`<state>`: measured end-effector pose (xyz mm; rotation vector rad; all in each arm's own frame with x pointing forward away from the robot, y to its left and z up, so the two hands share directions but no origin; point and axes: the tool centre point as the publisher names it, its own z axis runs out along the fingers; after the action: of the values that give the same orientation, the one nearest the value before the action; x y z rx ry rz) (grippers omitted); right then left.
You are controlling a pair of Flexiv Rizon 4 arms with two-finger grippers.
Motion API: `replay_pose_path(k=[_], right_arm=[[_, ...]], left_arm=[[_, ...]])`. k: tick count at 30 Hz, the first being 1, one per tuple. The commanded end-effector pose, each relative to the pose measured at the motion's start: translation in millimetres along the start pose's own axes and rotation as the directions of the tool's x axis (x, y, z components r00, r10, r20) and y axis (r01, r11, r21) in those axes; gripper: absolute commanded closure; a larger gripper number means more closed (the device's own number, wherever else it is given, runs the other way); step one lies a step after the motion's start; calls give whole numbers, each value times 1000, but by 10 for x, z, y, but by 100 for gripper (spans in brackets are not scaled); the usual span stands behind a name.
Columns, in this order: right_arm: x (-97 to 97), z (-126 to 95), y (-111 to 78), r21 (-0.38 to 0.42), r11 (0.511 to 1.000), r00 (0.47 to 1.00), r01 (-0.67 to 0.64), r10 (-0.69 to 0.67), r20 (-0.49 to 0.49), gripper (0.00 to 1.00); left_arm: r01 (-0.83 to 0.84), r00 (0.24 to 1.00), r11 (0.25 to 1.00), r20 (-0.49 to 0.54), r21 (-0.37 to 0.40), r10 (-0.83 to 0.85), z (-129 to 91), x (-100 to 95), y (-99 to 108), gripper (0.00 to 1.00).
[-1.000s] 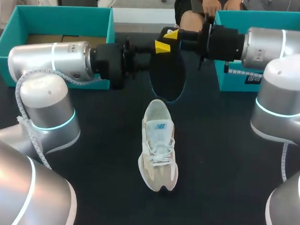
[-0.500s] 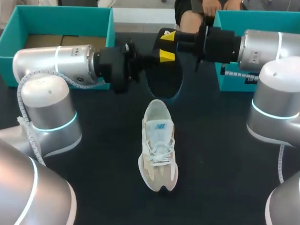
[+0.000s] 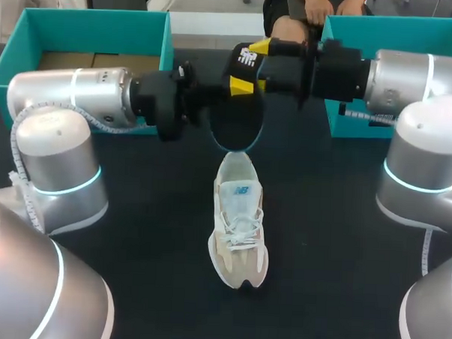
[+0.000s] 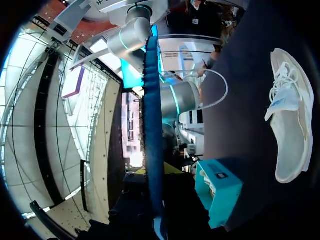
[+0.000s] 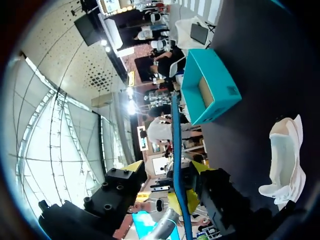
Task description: Take the shoe out of the shoebox, open the shoe tongue, remove and reinsert the insole, then place the shoe into the shoebox
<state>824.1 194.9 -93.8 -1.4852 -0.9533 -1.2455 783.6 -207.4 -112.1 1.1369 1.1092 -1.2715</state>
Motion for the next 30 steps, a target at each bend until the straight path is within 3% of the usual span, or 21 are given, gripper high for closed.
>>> replay_pose_path(k=[1,7,19,30], right_arm=[[15,-299,-38,57,997,999,44,-45,16,0],[74,-482,-70,175,978,993,114,-120,22,0],[121,-873,-111,209,964,983,163,-177,50,0],[121,-873,-111,209,964,983,163,-177,50,0]], left_arm=[[13,1000,1000,-15,-8,-13,-129,-26,-37,100],[36,999,999,-24,-11,-36,-214,-63,-20,100],[23,998,1000,-57,-19,-24,-411,-125,26,100],[25,997,999,-70,-26,-27,-437,-121,44,100]])
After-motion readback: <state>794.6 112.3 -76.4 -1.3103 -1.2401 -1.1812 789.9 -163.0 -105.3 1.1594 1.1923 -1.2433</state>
